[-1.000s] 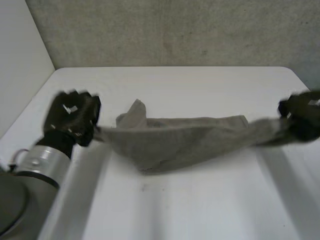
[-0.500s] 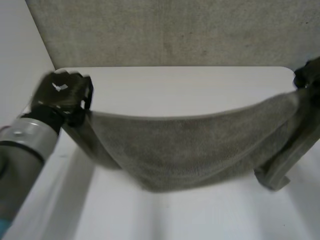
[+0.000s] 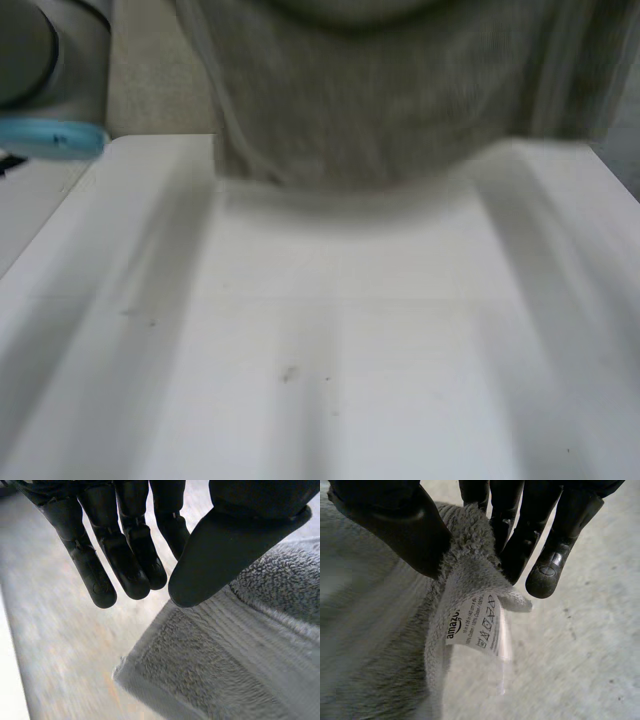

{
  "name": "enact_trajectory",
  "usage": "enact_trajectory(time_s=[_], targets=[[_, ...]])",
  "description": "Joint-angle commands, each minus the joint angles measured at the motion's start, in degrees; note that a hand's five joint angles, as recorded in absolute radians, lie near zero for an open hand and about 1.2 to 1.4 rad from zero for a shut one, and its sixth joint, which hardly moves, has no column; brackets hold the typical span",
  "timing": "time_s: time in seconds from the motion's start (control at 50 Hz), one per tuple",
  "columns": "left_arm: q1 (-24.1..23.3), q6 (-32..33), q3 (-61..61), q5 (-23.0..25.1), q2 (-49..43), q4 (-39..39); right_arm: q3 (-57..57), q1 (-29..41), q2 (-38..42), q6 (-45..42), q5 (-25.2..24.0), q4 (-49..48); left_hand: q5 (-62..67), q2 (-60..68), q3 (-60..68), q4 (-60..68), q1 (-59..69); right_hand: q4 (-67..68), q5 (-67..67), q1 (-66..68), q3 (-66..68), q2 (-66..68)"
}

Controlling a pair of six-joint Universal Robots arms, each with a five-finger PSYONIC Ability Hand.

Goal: Fold the towel.

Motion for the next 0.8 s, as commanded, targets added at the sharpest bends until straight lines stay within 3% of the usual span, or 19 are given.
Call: enact_trajectory(time_s=[0.02,0.16,0.2,0.32,0.5,0.54,0.58,0.6,0.64,0.8], targets=[[1.0,-2.5,-10.6,0.2,2.3,0.2,11.9,-0.1,-3.7,1.1,-1.6,10.1,11.3,10.2,10.3,10.2,12.1,3.3,3.7,4.4,4.2,4.4],[4.0,-2.8,-32.5,1.1,3.8,0.6,31.1,-0.6,-4.0,-5.6,-7.0,14.8,11.3,10.2,10.3,10.2,12.1,3.3,3.7,4.4,4.2,4.4],[4.2,-2.8,-42.8,1.6,3.0,1.6,41.3,-0.8,-3.4,-9.7,-8.9,12.7,11.3,10.2,10.3,10.2,12.1,3.3,3.7,4.4,4.2,4.4],[5.4,-2.3,-58.7,3.4,0.2,7.2,57.8,-0.9,-0.2,-14.5,-8.7,2.6,11.3,10.2,10.3,10.2,12.1,3.3,3.7,4.4,4.2,4.4],[5.5,-2.2,-64.1,4.6,0.3,9.8,64.4,-1.0,-0.2,-14.7,-7.8,-2.0,11.3,10.2,10.3,10.2,12.1,3.3,3.7,4.4,4.2,4.4],[5.5,-2.2,-64.2,4.6,0.6,9.9,64.5,-0.9,-1.0,-14.0,-7.5,-2.0,11.3,10.2,10.3,10.2,12.1,-2.3,-2.0,-1.3,-1.5,-1.3],[5.5,-2.2,-64.1,4.5,1.1,10.2,65.3,-0.9,-3.6,-12.9,-7.5,-2.4,11.3,10.2,10.3,10.2,12.1,-32.3,-31.9,-31.2,-31.4,-31.2],[5.5,-2.2,-64.1,4.5,1.1,10.2,65.3,-0.9,-3.6,-12.9,-7.5,-2.4,11.3,10.2,10.3,10.2,12.1,-32.4,-32.1,-31.4,-31.6,-31.4],[5.5,-2.2,-64.0,4.5,1.3,10.7,65.8,-1.2,-5.0,-9.5,-7.5,-2.7,11.3,10.2,10.3,10.2,12.1,-56.7,-56.4,-55.7,-55.9,-55.7],[5.6,-2.3,-64.1,4.5,1.4,10.9,64.4,-3.9,-7.1,1.0,-7.4,0.1,11.3,10.2,10.3,10.2,12.1,-62.9,-62.5,-61.8,-62.1,-61.8]])
